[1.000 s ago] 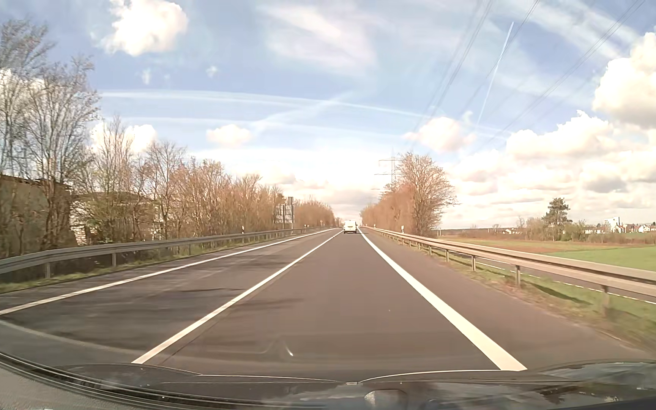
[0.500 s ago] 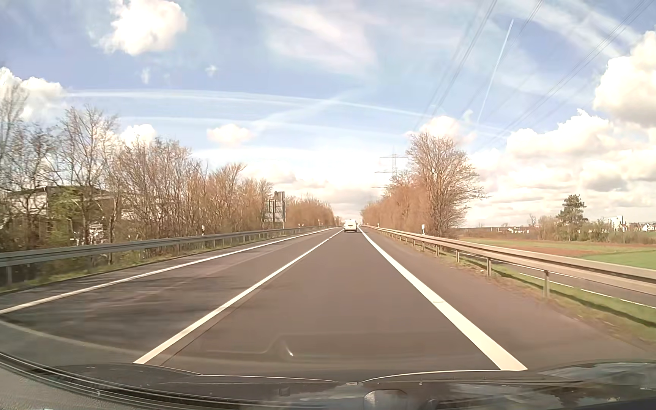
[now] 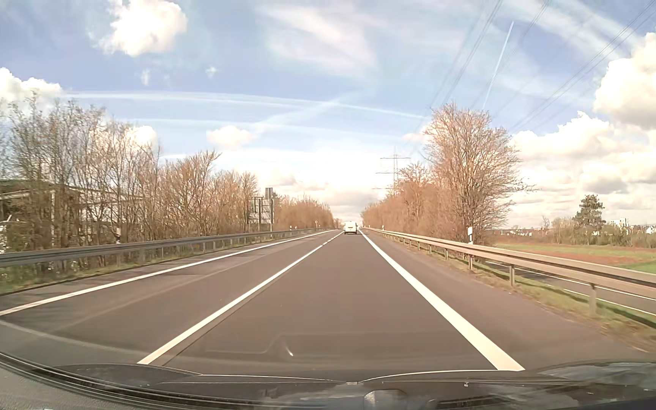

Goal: Follow the waypoints while adhering to traffic rules and regulations

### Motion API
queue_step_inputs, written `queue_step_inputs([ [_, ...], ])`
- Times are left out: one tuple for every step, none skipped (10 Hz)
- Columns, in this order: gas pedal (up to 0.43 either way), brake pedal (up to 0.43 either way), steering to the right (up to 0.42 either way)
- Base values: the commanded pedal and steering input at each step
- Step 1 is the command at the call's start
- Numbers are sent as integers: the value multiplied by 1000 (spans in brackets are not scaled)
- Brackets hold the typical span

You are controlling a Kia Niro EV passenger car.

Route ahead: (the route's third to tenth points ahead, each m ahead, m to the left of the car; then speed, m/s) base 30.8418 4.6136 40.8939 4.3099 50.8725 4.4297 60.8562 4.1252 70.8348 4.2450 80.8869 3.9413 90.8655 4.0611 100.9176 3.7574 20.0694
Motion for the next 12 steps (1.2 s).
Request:
queue_step_inputs([
  [311,0,-1],
  [311,0,-1],
  [311,0,-1],
  [311,0,-1],
  [311,0,-1],
  [311,0,-1],
  [311,0,-1],
  [311,0,-1],
  [311,0,-1],
  [311,0,-1],
  [311,0,-1],
  [311,0,-1],
])
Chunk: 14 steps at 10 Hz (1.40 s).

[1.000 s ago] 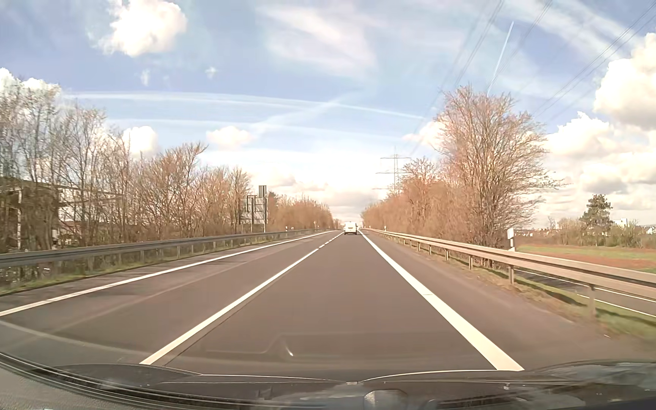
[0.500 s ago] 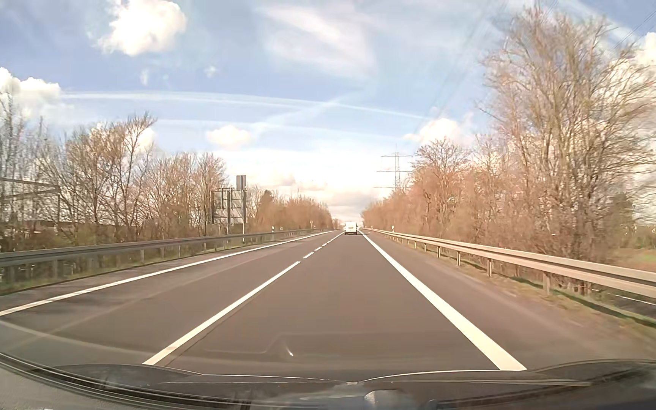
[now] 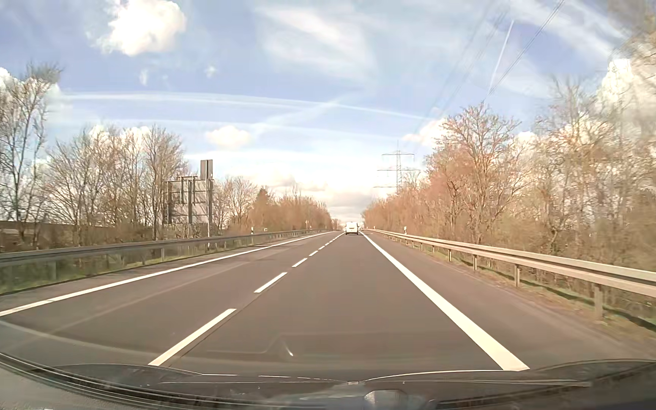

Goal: Follow the waypoints while adhering to traffic rules and regulations

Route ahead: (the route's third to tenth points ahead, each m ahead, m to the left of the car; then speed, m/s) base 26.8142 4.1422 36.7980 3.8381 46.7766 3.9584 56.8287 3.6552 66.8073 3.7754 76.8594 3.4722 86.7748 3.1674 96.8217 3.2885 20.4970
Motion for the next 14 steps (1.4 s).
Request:
queue_step_inputs([
  [311,0,-1],
  [311,0,-1],
  [311,0,-1],
  [311,0,-1],
  [311,0,0],
  [311,0,0],
  [311,0,0],
  [311,0,0],
  [311,0,-1],
  [311,0,0],
  [311,0,1],
  [311,0,2],
  [311,0,2],
  [311,0,2],
])
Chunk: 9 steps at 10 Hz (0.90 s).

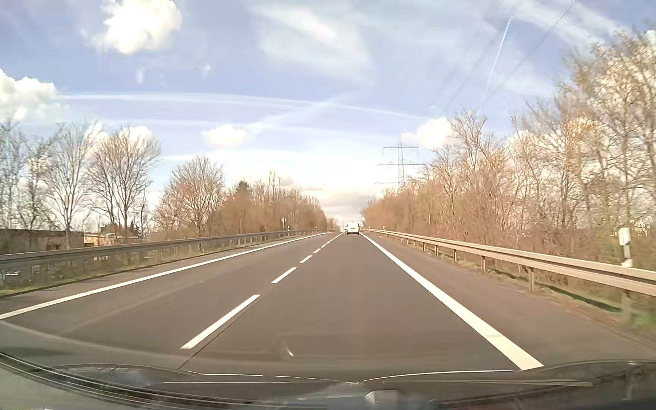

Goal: Follow the waypoints while adhering to traffic rules and regulations

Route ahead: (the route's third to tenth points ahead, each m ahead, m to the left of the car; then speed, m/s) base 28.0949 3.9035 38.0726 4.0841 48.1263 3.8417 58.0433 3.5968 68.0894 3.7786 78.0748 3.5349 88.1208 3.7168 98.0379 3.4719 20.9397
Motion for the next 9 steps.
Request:
queue_step_inputs([
  [311,0,2],
  [311,0,2],
  [311,0,1],
  [311,0,1],
  [311,0,-1],
  [311,0,-1],
  [311,0,-1],
  [311,0,-1],
  [311,0,-1],
])
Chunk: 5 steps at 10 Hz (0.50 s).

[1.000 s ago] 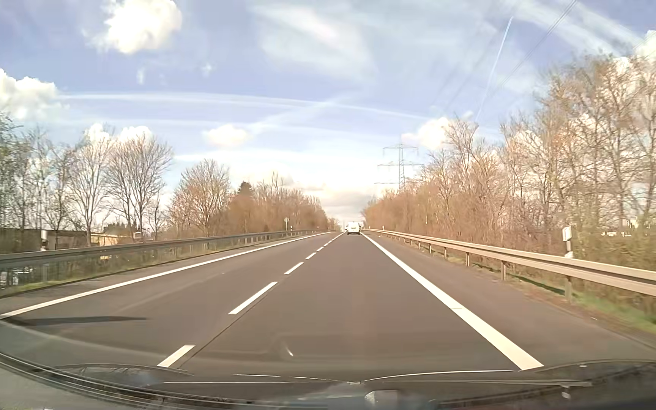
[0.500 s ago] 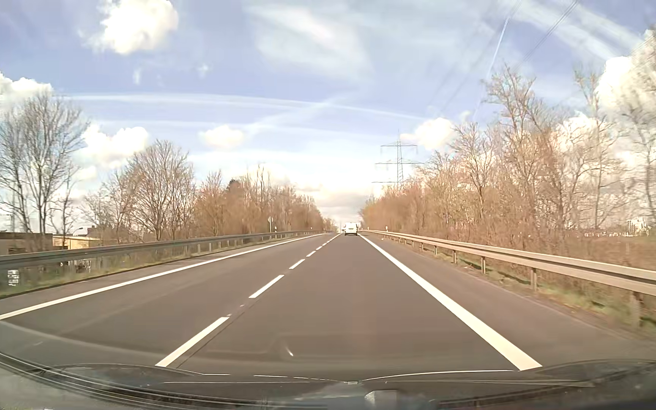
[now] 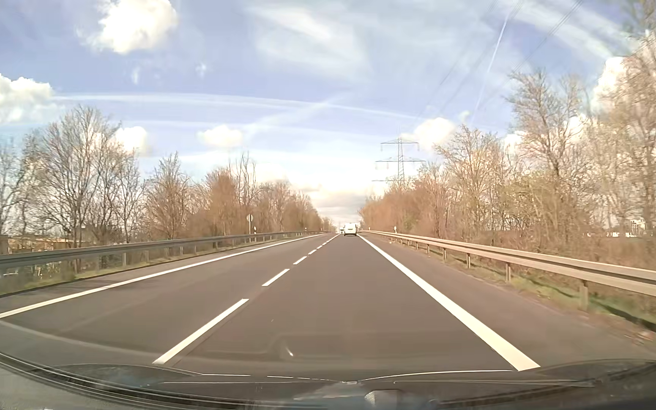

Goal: Follow the waypoints while adhering to traffic rules and regulations

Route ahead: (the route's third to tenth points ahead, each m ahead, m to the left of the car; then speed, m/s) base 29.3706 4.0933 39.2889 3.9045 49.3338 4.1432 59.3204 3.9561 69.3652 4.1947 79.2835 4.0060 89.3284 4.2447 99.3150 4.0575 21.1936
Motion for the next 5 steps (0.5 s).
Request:
queue_step_inputs([
  [311,0,-1],
  [311,0,-1],
  [311,0,-1],
  [311,0,-1],
  [311,0,-1],
])
